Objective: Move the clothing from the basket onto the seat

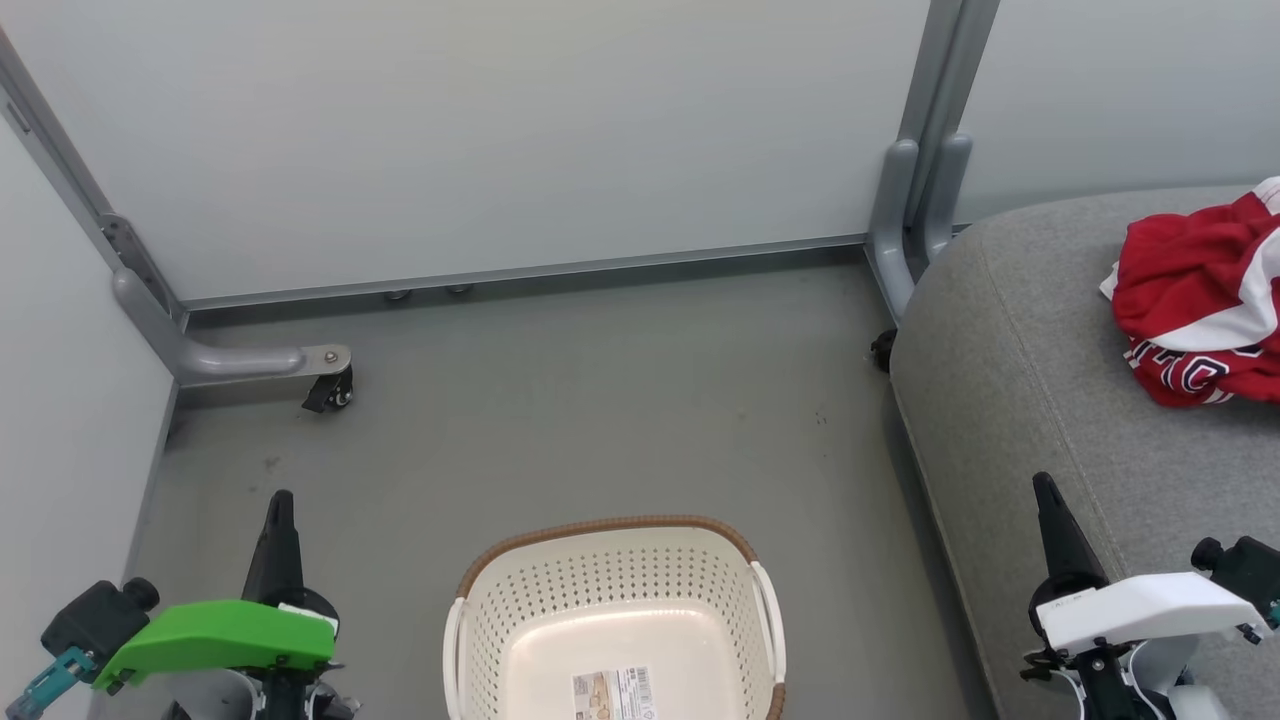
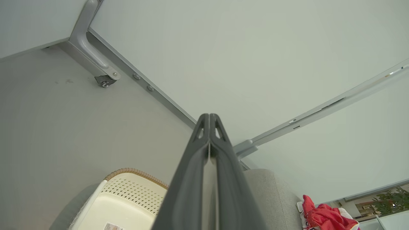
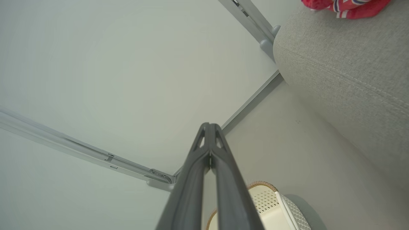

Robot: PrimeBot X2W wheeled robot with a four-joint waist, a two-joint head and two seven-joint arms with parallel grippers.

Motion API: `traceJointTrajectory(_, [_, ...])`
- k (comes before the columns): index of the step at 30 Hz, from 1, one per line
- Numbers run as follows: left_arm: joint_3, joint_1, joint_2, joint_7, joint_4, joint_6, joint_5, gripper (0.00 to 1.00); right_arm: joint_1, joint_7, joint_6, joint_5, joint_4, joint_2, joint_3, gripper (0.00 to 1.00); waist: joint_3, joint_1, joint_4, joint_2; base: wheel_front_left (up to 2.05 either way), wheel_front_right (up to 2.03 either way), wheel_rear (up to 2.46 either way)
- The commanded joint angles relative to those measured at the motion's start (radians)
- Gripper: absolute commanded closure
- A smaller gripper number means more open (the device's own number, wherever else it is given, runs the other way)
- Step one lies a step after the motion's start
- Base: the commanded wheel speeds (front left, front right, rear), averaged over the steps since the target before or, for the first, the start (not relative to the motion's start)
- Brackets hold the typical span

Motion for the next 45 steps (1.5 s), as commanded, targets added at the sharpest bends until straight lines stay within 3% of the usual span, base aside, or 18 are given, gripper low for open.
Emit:
traceJointTrajectory(1, [0.01,-0.032,-0.002,0.006,-0.014,-0.01,-0.032,1.0,-0.026,0.008,0.0,0.031,-0.005,-0.008,-0.007,1.0,0.001,0.0,-0.001,0.0035,0.0,0.0,0.0])
traceJointTrajectory(45, [0.093,-0.053,-0.037,0.117,-0.021,-0.041,-0.418,1.0,-0.068,0.115,-0.001,0.443,0.034,-0.012,-0.039,1.0,0.018,0.0,-0.043,0.0065,0.0,0.0,0.0])
